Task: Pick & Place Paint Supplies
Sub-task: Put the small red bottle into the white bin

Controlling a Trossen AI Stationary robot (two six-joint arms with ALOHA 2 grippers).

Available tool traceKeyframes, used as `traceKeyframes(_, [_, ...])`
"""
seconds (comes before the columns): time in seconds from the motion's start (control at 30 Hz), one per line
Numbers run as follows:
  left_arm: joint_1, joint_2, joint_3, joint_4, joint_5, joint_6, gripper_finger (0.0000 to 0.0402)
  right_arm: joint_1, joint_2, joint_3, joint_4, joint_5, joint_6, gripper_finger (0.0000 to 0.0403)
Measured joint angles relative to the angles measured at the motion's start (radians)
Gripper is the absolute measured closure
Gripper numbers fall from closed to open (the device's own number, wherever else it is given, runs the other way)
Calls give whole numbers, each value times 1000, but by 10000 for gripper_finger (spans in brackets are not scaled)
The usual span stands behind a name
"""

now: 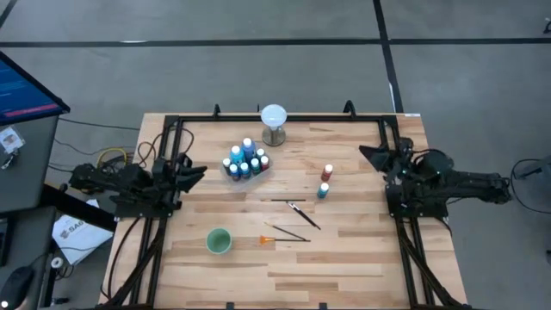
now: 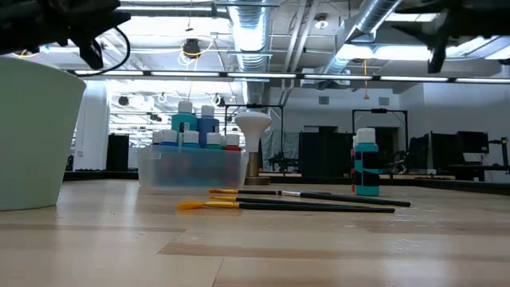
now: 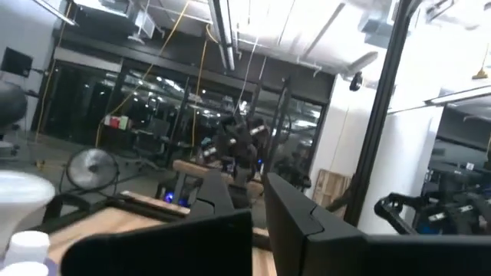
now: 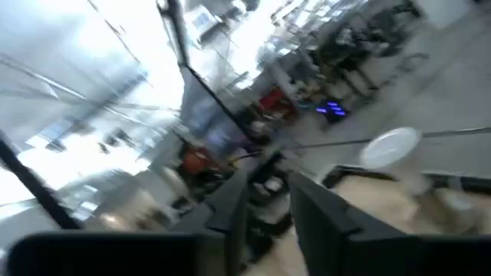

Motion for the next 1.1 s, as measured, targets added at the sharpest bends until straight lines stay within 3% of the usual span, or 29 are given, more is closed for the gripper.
traceKeyframes(0.13, [0,2,-16,-12,-1,-50,401,-24,237,200,-186,14,-101,232])
traceKeyframes(0.33, [0,1,-16,-10,-2,-52,401,-77,666,563,-639,19,-172,144])
traceKeyframes(0.63, [0,24,-16,-14,-3,-51,401,-140,1207,989,-1214,-76,-101,127])
traceKeyframes(0.83, [0,47,-16,-7,-4,-57,401,-181,1366,1046,-1277,-204,-98,127])
traceKeyframes(1.1, [0,48,-16,5,-3,-58,401,-227,1421,1010,-1289,-219,-93,127])
